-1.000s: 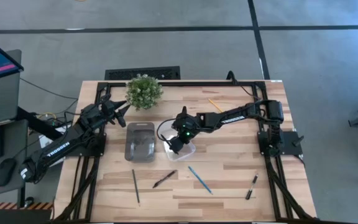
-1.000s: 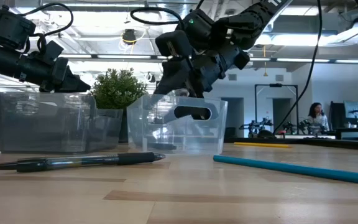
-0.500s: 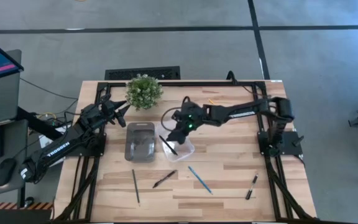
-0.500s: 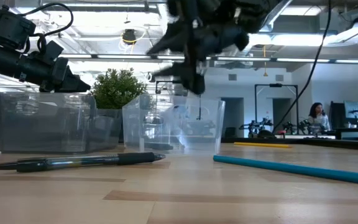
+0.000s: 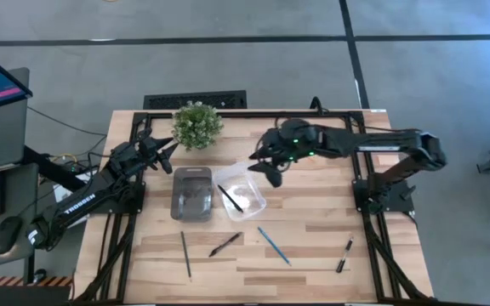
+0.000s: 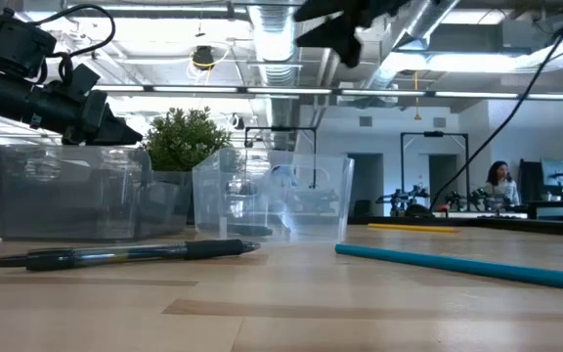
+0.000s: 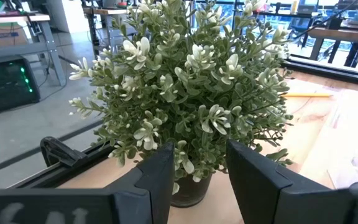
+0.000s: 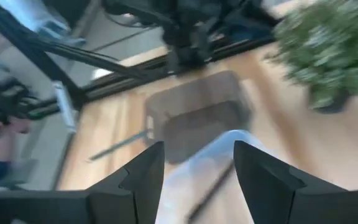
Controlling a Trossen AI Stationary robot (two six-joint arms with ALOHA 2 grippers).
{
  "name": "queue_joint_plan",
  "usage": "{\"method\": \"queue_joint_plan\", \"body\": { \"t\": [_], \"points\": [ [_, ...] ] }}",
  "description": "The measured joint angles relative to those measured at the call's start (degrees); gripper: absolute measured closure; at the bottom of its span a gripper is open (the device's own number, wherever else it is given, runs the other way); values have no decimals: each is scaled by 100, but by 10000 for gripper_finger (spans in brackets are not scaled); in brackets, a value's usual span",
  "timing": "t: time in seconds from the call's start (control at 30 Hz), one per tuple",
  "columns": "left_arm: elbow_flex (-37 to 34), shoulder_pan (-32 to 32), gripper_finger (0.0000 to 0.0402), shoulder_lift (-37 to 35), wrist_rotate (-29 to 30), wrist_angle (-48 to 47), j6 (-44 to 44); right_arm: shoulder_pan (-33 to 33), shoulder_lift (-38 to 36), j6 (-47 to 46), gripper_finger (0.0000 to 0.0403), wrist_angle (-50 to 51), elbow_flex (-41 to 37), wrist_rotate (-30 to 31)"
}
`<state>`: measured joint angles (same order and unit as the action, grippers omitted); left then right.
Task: Sort pens & pencils
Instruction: Put the right black pen into the transparent bin
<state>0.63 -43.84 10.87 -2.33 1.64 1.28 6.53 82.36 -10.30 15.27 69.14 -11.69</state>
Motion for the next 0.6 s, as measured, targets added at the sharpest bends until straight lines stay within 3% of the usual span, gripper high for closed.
{"method": "queue_joint_plan", "body": {
  "t": [0.33,0.6],
  "points": [
    [2,1,267,0,3,0,0,-524,-1012,170,188,1978,0,2075],
    [1,1,267,0,7,0,0,-967,-990,-1157,188,3150,4,2230]
  ]
}}
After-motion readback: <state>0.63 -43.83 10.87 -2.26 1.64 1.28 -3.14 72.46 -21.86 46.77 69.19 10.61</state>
